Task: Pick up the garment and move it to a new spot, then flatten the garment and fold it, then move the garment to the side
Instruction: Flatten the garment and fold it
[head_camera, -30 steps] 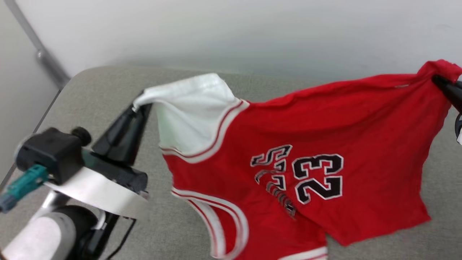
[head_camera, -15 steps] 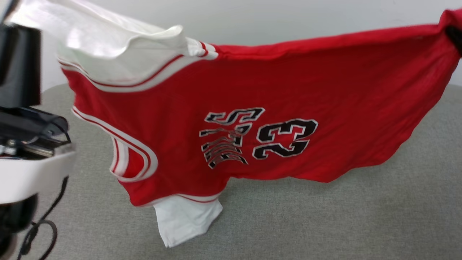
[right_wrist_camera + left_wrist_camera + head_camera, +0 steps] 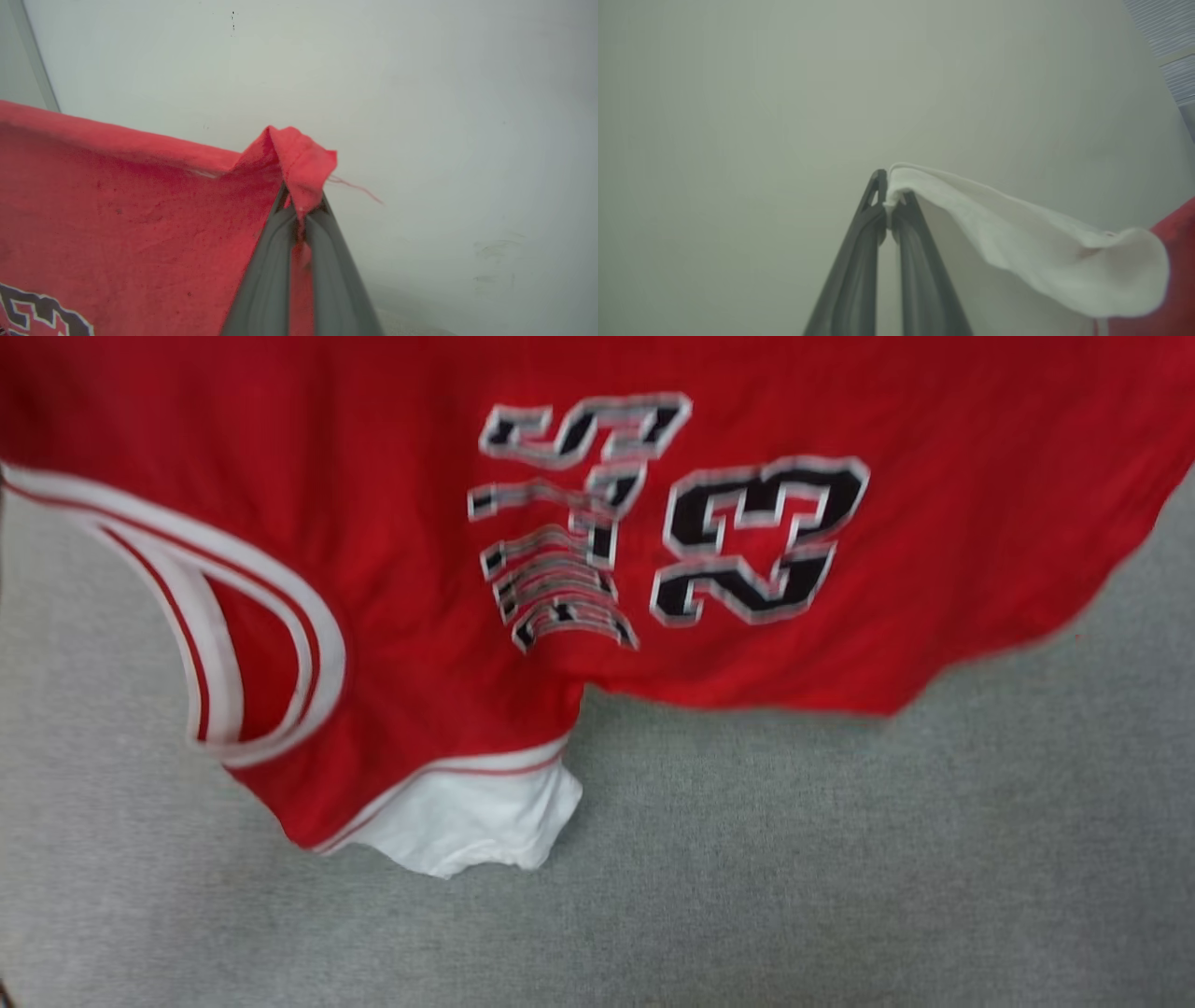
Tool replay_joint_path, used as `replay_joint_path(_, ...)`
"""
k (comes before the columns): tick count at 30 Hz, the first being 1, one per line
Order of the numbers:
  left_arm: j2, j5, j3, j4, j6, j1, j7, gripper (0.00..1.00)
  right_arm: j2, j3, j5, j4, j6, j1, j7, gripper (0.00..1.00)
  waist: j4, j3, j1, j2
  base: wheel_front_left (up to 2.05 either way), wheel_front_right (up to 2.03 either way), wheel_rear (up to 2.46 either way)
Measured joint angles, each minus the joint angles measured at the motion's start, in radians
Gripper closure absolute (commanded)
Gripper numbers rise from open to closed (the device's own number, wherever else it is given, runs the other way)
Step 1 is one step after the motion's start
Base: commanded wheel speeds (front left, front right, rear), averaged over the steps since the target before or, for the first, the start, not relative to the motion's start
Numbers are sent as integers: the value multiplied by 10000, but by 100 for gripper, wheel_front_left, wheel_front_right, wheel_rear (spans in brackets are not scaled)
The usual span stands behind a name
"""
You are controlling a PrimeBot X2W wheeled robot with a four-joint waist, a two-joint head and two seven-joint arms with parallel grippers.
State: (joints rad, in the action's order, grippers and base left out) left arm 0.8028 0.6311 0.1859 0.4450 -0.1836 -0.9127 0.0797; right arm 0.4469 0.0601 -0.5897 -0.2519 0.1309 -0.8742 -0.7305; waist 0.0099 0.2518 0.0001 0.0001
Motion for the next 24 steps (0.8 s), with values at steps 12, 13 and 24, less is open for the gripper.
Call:
replay_joint_path(12,-343,-566,1185,-4242,1812,-5347,629,100,376,-997,997,2734,2,-3900,1231,100,-241,2438,2,0,0,0,0)
replay_joint_path(13,-489,-616,1287,-4591,1937,-5835,623,100,397,-1049,1149,2951,2,-4277,1371,100,-240,2625,2,0,0,0,0)
replay_joint_path(24,-1964,-848,1762,-8289,2548,-8833,-499,100,186,-1870,2205,5950,4,-6805,3434,100,24,3927,2,0,0,0,0)
